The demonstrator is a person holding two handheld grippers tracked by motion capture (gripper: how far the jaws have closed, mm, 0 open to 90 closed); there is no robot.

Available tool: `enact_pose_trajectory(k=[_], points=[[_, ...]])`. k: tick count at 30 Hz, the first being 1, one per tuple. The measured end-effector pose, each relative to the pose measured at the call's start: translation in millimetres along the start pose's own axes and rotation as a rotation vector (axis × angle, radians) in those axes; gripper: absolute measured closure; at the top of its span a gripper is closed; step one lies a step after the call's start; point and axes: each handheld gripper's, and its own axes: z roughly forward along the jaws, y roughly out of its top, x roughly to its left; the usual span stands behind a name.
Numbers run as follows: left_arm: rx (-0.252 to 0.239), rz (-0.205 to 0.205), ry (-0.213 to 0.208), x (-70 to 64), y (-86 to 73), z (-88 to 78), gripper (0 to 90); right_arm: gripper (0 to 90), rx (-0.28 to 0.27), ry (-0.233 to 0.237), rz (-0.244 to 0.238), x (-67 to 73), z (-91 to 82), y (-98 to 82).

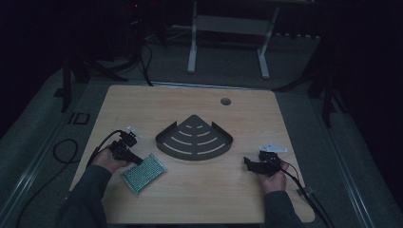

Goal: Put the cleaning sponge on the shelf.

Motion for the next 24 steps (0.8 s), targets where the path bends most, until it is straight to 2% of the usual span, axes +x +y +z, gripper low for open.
enact_pose_trajectory(k=[6, 24], points=[[-0.025, -0.016, -0.009, 1.4, -1.5, -7.2, 90.0, 21.7, 0.0, 0.0, 0.0, 0.0, 0.0, 0.0], [-0.053, -0.01, 0.004, -1.1, 1.8, -23.8, 90.0, 21.7, 0.0, 0.0, 0.0, 0.0, 0.0, 0.0]])
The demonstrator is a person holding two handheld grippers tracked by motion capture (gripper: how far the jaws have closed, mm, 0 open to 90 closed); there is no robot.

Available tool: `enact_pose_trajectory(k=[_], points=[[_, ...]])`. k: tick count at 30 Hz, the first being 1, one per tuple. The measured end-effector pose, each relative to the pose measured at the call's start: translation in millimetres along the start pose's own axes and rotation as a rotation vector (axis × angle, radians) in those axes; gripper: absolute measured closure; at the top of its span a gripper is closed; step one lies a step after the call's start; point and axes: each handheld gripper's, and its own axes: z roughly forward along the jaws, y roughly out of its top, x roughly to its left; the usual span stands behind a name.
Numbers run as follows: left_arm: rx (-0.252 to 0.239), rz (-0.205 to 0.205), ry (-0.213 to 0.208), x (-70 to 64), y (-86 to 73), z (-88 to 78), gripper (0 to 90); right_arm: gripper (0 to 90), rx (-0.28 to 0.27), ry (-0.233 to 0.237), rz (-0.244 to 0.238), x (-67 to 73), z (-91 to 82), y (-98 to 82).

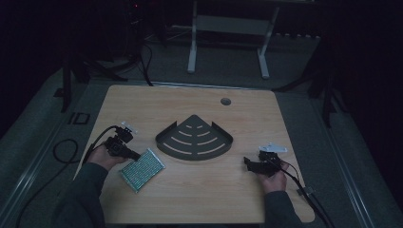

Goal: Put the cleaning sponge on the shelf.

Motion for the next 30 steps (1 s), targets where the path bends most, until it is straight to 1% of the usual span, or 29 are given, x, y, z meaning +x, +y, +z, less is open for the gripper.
enact_pose_trajectory(k=[5, 12, 19, 23, 30], points=[[-0.012, 0.011, 0.003, -2.1, 2.7, -6.8, 90.0, 21.6, 0.0, 0.0, 0.0, 0.0, 0.0, 0.0], [-0.03, 0.013, 0.008, -3.7, 6.2, -16.1, 90.0, 21.6, 0.0, 0.0, 0.0, 0.0, 0.0, 0.0], [-0.041, 0.021, 0.002, -5.3, 9.8, -21.4, 90.0, 21.6, 0.0, 0.0, 0.0, 0.0, 0.0, 0.0], [-0.039, 0.029, -0.006, -7.0, 13.2, -23.3, 90.0, 21.6, 0.0, 0.0, 0.0, 0.0, 0.0, 0.0], [-0.046, 0.043, -0.008, -9.4, 18.5, -28.5, 90.0, 21.7, 0.0, 0.0, 0.0, 0.0, 0.0, 0.0]])
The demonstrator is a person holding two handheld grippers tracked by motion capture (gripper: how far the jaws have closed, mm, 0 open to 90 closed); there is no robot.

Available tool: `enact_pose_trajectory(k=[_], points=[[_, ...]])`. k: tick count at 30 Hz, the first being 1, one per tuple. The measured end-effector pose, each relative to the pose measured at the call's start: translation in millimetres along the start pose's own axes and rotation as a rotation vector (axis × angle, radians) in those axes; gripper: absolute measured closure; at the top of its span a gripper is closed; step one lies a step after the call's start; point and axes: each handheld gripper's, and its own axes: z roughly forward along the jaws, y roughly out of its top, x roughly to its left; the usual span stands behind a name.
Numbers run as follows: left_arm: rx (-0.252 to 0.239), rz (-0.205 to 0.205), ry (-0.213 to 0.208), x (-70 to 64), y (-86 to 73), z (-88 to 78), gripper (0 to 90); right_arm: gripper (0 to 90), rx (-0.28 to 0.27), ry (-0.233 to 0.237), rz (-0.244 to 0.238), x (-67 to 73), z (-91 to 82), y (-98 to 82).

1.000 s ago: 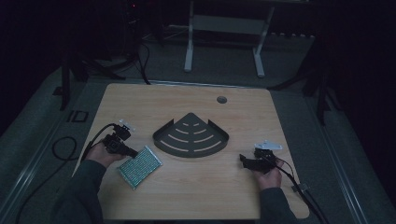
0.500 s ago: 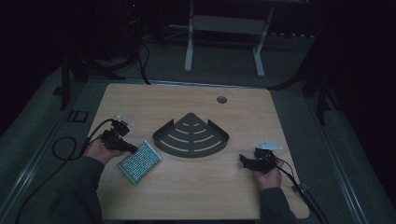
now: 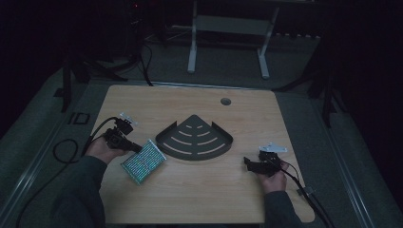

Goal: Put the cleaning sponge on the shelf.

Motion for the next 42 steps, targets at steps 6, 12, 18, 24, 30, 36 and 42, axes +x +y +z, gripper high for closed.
enact_pose_trajectory(k=[6, 12, 18, 24, 30, 36, 42], points=[[-0.018, -0.005, -0.011, 2.0, 3.7, -5.6, 90.0, 21.6, 0.0, 0.0, 0.0, 0.0, 0.0, 0.0], [-0.042, -0.001, 0.0, 0.4, 8.9, -12.9, 90.0, 21.5, 0.001, 0.001, 0.0, 0.0, 0.1, 0.1], [-0.052, 0.005, 0.002, -1.7, 15.6, -16.7, 90.0, 21.5, 0.001, 0.001, 0.0, 0.1, 0.2, 0.2], [-0.059, 0.019, 0.002, -4.6, 22.3, -17.8, 90.0, 21.5, 0.002, 0.001, 0.001, 0.1, 0.3, 0.3], [-0.063, 0.024, -0.004, -7.1, 31.6, -19.5, 90.0, 21.4, 0.001, 0.001, 0.001, 0.2, 0.4, 0.5], [-0.066, 0.037, -0.007, -9.3, 39.6, -19.3, 90.0, 21.4, 0.001, 0.002, 0.001, 0.2, 0.6, 0.6], [-0.078, 0.046, -0.014, -11.1, 47.2, -22.0, 90.0, 21.4, 0.001, 0.002, 0.001, 0.2, 0.6, 0.6]])
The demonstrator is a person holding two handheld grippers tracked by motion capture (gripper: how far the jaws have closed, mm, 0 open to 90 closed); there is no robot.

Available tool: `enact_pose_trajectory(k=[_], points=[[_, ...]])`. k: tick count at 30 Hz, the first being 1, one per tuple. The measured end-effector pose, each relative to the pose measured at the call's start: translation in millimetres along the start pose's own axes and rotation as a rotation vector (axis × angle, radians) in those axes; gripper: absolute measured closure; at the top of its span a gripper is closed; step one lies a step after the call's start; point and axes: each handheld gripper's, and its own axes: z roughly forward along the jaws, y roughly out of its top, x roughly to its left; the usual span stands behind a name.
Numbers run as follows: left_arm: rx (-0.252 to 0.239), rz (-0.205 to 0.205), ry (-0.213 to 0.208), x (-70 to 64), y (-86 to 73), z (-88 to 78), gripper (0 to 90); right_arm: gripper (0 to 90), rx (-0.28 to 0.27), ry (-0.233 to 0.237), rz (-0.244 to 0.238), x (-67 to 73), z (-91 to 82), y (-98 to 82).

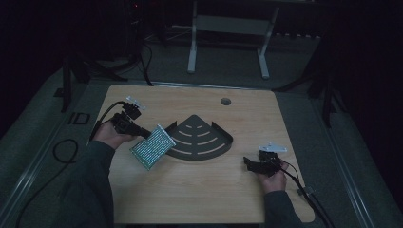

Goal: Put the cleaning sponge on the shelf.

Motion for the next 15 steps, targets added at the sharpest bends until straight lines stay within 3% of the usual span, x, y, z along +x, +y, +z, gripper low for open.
enact_pose_trajectory(k=[15], points=[[-0.011, 0.012, 0.001, -2.8, 17.3, 0.1, 90.0, 21.4, 0.0, 0.0, 0.0, 0.0, 0.0, 0.0]])
